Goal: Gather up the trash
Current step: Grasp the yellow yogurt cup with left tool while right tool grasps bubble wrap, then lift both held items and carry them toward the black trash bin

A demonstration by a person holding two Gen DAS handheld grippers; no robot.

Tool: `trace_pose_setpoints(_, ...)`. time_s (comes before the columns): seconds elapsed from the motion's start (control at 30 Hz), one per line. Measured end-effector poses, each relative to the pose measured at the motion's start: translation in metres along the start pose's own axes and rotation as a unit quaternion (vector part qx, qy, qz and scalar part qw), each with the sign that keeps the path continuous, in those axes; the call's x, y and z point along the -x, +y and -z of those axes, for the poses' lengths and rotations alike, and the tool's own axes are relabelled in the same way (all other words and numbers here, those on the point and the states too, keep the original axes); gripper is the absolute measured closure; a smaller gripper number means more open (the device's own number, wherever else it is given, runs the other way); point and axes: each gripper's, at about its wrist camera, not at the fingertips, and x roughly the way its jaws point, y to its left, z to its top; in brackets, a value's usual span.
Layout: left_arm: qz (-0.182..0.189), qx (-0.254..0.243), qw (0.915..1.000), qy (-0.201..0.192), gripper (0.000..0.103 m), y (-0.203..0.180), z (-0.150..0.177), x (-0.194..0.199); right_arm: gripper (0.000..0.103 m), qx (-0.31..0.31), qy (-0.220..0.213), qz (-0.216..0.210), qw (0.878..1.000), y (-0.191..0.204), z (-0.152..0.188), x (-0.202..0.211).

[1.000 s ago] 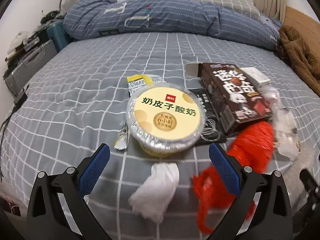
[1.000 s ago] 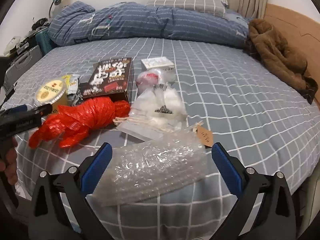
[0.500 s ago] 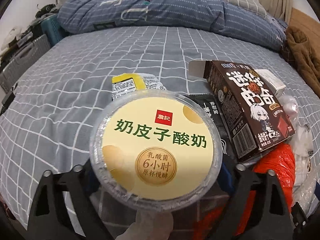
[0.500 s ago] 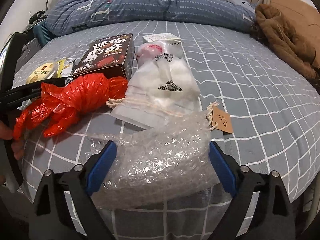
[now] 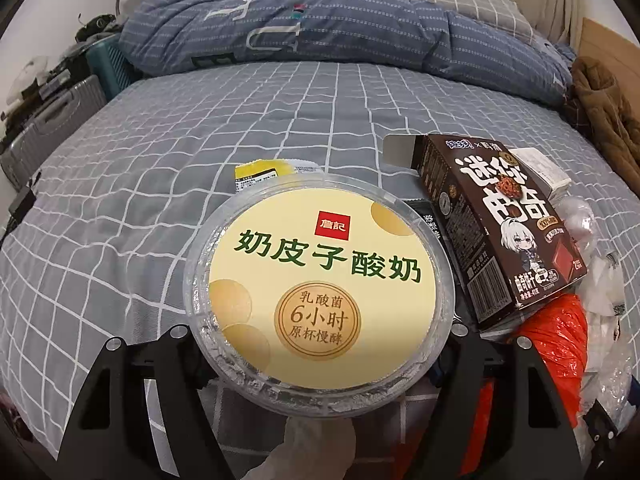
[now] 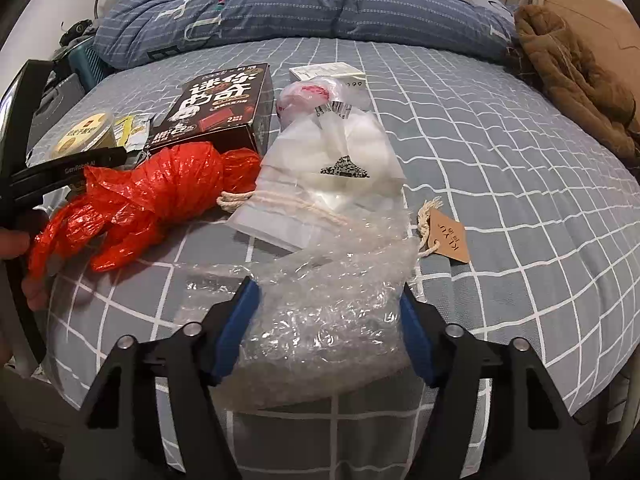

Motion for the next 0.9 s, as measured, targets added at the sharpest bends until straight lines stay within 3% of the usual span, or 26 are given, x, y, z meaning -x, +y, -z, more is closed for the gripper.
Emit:
trace_pose_setpoints(0.33, 0.006, 0.010, 0.9999, -0.002, 0.031, 0.006, -0.003, 0.014, 0.043, -0.019, -0.005, -0.006, 1.000, -0.008, -0.004, 0.015)
trace_pose_setpoints(0.9, 0.021, 0.027, 0.9992, -0.019, 0.031, 0.009, -0.010, 0.072, 0.043, 0.000, -0.054, -0.005, 0.999, -0.001, -0.018, 0.080)
